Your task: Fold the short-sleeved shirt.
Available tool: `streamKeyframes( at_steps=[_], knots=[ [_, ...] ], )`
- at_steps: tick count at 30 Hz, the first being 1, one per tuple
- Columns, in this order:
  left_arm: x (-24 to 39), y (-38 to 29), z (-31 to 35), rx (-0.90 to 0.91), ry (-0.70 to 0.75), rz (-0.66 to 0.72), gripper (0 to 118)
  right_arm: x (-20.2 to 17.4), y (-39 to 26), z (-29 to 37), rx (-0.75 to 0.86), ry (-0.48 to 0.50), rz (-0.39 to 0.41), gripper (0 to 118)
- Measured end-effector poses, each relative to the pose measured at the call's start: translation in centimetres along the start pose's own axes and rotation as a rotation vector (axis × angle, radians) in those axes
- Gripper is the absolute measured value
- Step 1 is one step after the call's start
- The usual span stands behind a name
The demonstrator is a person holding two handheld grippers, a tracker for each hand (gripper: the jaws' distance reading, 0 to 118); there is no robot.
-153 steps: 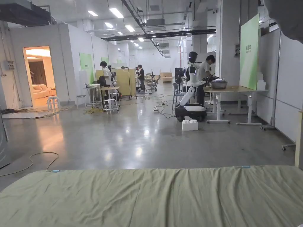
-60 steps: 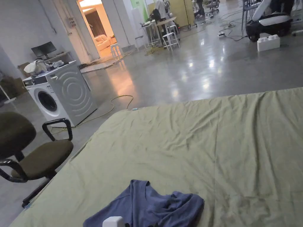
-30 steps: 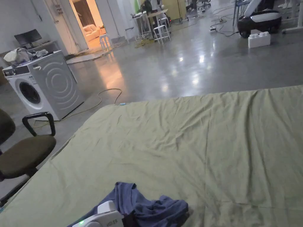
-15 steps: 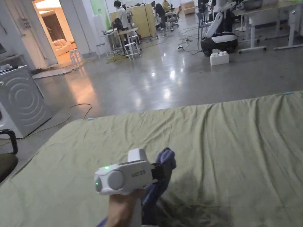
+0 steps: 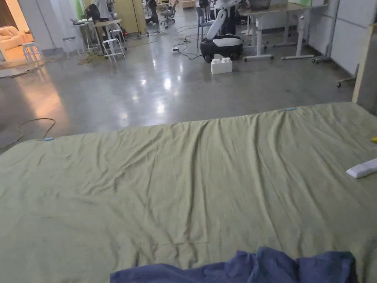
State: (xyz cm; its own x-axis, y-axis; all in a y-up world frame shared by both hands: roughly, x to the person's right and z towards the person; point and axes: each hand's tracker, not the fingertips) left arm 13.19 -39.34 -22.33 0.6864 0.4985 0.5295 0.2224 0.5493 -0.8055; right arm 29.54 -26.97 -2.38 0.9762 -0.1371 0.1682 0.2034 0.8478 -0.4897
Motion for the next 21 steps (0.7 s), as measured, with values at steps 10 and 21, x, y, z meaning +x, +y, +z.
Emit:
streamKeyframes(
  at_steps=[10,21],
  knots=[
    [-3.3,2.6,19.4,0.459,0.138,-0.069,81,-4.6,1.9,-2.6,0.07,0.181,0.07,1],
    [1.0,-3.5,40.9,0.893,0.68,-0.251,45,-9.6,6.9,-2.1,0.256,0.327,0.175,1]
  ],
)
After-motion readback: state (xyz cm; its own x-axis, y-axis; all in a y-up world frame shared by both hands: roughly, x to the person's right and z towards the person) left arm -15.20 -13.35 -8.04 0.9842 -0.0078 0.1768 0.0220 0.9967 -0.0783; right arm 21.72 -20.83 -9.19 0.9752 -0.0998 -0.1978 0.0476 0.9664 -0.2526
